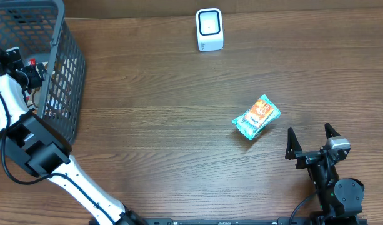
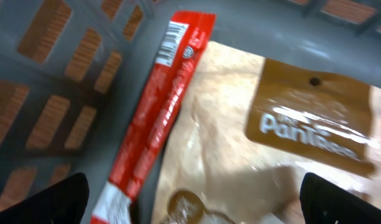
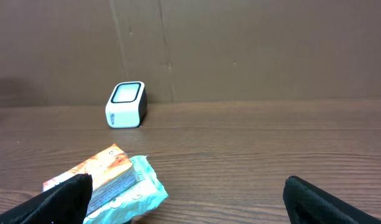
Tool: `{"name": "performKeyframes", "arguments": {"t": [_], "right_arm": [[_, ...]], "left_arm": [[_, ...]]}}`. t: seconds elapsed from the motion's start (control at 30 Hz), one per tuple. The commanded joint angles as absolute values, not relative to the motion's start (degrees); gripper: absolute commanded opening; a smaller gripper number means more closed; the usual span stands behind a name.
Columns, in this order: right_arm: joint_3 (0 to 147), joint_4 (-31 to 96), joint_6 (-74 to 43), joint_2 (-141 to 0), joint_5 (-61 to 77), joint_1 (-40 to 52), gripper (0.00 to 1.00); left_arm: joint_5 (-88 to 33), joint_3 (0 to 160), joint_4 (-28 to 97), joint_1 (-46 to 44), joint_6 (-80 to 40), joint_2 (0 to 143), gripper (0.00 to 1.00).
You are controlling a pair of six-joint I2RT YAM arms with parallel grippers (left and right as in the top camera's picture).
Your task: Scan the item barcode
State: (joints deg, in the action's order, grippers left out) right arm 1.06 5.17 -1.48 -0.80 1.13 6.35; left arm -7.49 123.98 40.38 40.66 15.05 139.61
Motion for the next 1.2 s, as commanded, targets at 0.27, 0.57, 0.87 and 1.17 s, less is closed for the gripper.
{"name": "performKeyframes", "arguments": {"t": [0.27, 0.57, 0.87, 1.17], "right_arm": [[0.47, 4.82, -1.45, -0.19, 1.19, 5.98, 1.00], [0.47, 4.82, -1.45, -0.19, 1.19, 5.98, 1.00], [0.47, 4.82, -1.45, -0.19, 1.19, 5.98, 1.00], [0.47, 4.82, -1.45, -0.19, 1.19, 5.98, 1.00]], "left_arm": [[-9.43, 124.11, 34.76, 43.20, 7.46, 142.71, 0.44], [-2.55, 124.11, 29.67, 42.57, -1.67, 147.46, 0.47], [-2.52, 124.11, 34.17, 42.28, -12.93, 149.69, 0.04], [1.39, 124.11, 35.97, 41.47, -9.63, 149.69, 0.43]]}}
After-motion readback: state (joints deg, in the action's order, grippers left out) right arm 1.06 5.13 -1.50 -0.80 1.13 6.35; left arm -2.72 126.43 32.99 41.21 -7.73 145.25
